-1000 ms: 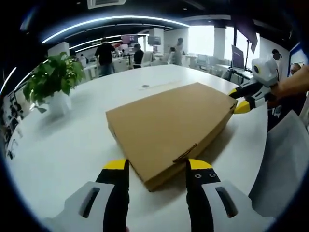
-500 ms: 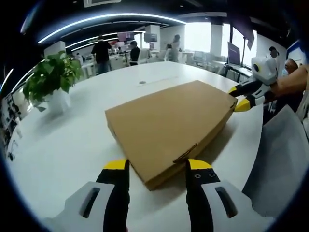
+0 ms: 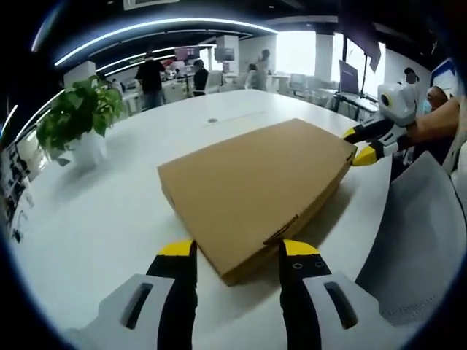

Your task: Operate the shoe box by opening the lid, removing the specified soft item, and placing it in the target area until the item is outside and the box remains undamaged.

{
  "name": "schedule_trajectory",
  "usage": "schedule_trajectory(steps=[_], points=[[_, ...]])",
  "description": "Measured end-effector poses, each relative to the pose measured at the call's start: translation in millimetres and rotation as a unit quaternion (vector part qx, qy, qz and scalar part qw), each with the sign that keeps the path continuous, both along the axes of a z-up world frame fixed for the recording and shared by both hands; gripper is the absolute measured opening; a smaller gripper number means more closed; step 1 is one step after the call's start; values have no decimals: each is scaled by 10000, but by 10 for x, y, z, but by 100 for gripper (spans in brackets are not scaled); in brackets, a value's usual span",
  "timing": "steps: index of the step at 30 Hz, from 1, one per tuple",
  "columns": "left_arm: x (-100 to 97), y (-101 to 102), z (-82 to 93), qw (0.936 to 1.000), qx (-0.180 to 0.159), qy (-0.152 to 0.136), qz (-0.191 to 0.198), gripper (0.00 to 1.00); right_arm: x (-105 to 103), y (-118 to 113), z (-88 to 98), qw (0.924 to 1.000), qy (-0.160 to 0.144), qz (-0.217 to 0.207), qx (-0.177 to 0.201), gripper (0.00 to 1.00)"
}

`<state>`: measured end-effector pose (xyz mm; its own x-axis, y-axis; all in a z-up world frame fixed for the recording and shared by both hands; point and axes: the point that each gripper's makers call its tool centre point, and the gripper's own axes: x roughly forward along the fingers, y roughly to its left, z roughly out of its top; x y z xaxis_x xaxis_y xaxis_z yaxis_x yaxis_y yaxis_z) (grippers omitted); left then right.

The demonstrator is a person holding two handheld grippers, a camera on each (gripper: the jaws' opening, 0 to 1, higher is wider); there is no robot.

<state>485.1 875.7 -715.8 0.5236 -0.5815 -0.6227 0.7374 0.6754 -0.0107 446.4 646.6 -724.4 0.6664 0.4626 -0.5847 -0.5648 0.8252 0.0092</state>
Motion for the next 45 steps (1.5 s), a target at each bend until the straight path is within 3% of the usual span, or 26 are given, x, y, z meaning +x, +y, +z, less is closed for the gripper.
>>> schedule_trajectory(steps=[23,30,45], points=[[-70,40,1,10000,-18,43,-59,44,-85,33,20,10000,3,-66,49,35],[-62,24,14,9996,-134,250,78,47,-78,47,39,9996,26,-181,206,37],[-100,-17,102,9995,-156,264,-42,55,-107,83,162,9996,-53,-85,259,43]])
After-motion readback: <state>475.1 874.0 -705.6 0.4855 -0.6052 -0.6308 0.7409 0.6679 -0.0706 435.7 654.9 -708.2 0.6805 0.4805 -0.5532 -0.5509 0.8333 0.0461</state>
